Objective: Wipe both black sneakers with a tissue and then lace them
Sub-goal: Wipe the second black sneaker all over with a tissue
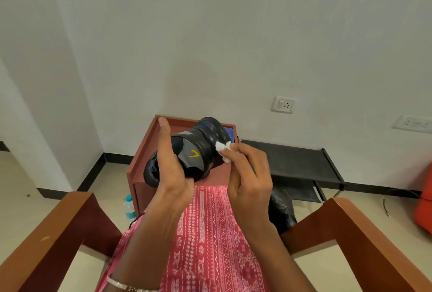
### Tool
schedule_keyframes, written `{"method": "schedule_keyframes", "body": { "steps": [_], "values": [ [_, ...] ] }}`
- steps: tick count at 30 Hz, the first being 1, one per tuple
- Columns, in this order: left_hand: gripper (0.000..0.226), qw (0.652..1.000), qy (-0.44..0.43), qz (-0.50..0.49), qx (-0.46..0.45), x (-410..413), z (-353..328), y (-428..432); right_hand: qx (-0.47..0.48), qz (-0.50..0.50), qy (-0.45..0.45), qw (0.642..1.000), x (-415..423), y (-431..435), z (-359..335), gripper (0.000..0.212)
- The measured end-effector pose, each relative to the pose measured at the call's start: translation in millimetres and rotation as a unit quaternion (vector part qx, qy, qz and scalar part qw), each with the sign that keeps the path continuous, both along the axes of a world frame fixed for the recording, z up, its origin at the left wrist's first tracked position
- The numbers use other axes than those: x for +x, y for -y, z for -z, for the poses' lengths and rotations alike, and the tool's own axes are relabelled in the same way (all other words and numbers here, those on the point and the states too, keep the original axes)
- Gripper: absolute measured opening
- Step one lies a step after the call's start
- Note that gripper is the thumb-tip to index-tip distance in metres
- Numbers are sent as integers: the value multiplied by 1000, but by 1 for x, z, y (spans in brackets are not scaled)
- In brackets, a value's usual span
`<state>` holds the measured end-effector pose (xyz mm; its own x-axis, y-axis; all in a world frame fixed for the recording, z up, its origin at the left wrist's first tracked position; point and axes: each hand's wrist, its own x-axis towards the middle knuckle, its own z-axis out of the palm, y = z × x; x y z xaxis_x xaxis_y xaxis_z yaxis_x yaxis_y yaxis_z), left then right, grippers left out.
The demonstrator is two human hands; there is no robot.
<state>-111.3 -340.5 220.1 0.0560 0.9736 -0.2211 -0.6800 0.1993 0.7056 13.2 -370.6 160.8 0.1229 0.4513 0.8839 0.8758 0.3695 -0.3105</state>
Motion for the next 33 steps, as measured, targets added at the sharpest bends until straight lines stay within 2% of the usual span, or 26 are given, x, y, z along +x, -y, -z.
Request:
{"method": "schedule_keyframes", "body": {
  "steps": [3, 8, 11, 18, 20, 23, 26, 29, 33],
  "values": [
    [70, 1000, 2, 21, 13, 4, -1, 2, 14, -11, -3, 1000, -1, -5, -22, 24],
    [84, 999, 28, 33, 5, 8, 3, 6, -13, -15, 27, 999, -9, -22, -50, 25],
    [89, 999, 35, 34, 4, 6, 6, 3, 6, -16, 27, 999, -10, -14, -36, 26],
    [74, 998, 32, 50, -8, 2, 9, -2, -17, 11, -11, 1000, 3, 13, 19, 43],
    [75, 997, 39, 69, 1, -1, 7, -3, -9, 5, -12, 1000, 5, 11, 17, 39],
    [74, 991, 61, 117, 36, -8, 2, -6, 29, -8, -31, 999, 4, 2, -2, 27],
    [68, 979, 67, 170, 90, -12, -3, -11, 60, -25, -53, 996, 3, -13, -25, 28],
    [48, 967, 57, 209, 133, -7, -11, -11, 69, -41, -37, 996, 2, -25, -50, 25],
    [49, 961, 17, 215, 175, 4, -25, -12, 66, -53, -5, 996, 7, -34, -72, 29]
  ]
}}
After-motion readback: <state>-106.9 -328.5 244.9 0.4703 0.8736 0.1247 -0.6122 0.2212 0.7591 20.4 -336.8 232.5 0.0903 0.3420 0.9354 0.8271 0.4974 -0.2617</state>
